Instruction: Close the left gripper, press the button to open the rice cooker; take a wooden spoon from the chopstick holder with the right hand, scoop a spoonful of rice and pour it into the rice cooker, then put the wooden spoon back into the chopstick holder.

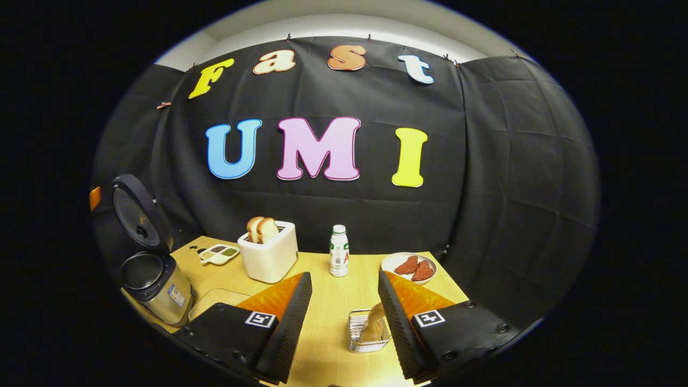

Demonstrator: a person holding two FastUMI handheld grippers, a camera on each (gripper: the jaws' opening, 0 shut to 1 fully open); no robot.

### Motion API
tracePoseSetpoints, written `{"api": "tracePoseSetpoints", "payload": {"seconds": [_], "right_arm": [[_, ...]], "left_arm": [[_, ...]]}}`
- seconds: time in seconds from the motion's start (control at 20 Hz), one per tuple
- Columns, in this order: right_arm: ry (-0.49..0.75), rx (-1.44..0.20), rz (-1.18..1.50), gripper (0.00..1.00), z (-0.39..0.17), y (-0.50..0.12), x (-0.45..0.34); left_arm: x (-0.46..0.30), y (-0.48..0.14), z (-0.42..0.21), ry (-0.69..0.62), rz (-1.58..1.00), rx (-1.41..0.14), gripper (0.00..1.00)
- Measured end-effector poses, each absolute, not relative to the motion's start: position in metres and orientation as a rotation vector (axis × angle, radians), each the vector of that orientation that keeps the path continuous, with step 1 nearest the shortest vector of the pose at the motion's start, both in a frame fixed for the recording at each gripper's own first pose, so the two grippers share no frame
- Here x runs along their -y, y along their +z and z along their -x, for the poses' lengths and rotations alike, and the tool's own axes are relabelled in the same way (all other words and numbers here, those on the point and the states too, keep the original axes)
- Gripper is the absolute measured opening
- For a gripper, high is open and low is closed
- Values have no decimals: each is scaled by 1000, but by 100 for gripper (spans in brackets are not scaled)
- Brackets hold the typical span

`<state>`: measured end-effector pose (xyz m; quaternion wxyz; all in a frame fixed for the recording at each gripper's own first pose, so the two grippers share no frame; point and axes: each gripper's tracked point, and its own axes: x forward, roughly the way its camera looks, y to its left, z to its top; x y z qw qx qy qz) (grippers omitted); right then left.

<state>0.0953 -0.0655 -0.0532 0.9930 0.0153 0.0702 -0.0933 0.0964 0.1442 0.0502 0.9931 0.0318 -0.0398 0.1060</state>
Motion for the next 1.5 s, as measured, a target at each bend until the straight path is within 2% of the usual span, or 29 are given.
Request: {"api": "tracePoseSetpoints", "payload": {"seconds": [0.5, 0.55, 0.65, 0.85, 1.05, 1.25, 1.5], "right_arm": [[-136, -102, 9, 80, -93, -40, 21], [-136, -106, 7, 80, -94, -41, 18], [-133, -103, 9, 80, -94, -41, 13], [-131, -104, 23, 80, -93, -42, 7], [-134, -104, 12, 80, -94, -41, 3], [-132, -103, 15, 80, -94, -40, 1], [-123, -109, 12, 80, -93, -41, 0]], "left_arm": [[-164, 93, -175, 143, -81, 142, 96], [-167, 94, -184, 136, -65, 135, 99], [-172, 92, -201, 128, -22, 109, 96], [-177, 99, -227, 122, -79, 110, 96], [-175, 93, -242, 114, -126, 73, 99], [-172, 78, -247, 98, -68, 22, 96], [-173, 74, -241, 88, -24, 20, 100]]}}
